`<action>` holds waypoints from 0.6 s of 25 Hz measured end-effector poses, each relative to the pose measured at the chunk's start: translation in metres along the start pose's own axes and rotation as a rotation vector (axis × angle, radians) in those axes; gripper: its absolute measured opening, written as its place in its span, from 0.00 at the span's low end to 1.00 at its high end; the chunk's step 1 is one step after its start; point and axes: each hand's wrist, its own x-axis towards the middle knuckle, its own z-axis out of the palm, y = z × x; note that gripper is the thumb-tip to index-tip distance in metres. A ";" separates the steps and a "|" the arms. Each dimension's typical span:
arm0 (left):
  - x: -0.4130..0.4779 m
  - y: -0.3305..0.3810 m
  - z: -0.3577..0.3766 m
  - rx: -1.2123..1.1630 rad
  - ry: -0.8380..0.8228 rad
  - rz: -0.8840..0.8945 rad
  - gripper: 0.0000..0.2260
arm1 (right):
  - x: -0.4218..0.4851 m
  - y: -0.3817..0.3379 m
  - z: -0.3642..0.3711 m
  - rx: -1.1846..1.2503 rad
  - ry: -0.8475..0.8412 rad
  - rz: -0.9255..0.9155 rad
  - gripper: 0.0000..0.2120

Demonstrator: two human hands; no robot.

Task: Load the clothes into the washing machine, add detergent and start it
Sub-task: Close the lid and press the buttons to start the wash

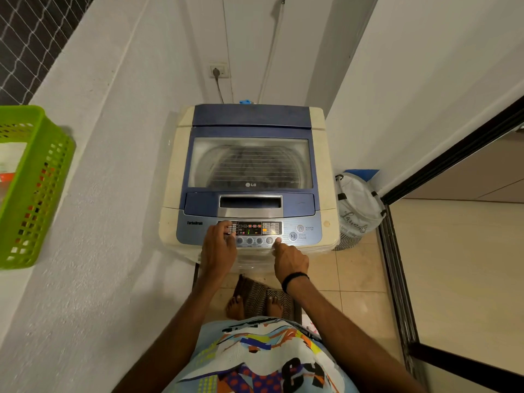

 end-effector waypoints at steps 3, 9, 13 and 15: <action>-0.001 0.004 0.000 0.001 0.000 -0.002 0.13 | -0.002 0.003 -0.001 0.021 -0.005 -0.005 0.22; -0.004 0.005 -0.005 0.059 0.017 -0.034 0.12 | -0.011 0.002 0.004 -0.023 -0.018 -0.008 0.31; -0.007 0.003 -0.007 0.116 0.052 -0.087 0.12 | -0.011 0.002 0.005 -0.035 -0.013 -0.025 0.33; -0.007 0.002 -0.008 0.128 0.050 -0.098 0.13 | -0.012 0.002 0.006 -0.037 -0.016 -0.030 0.34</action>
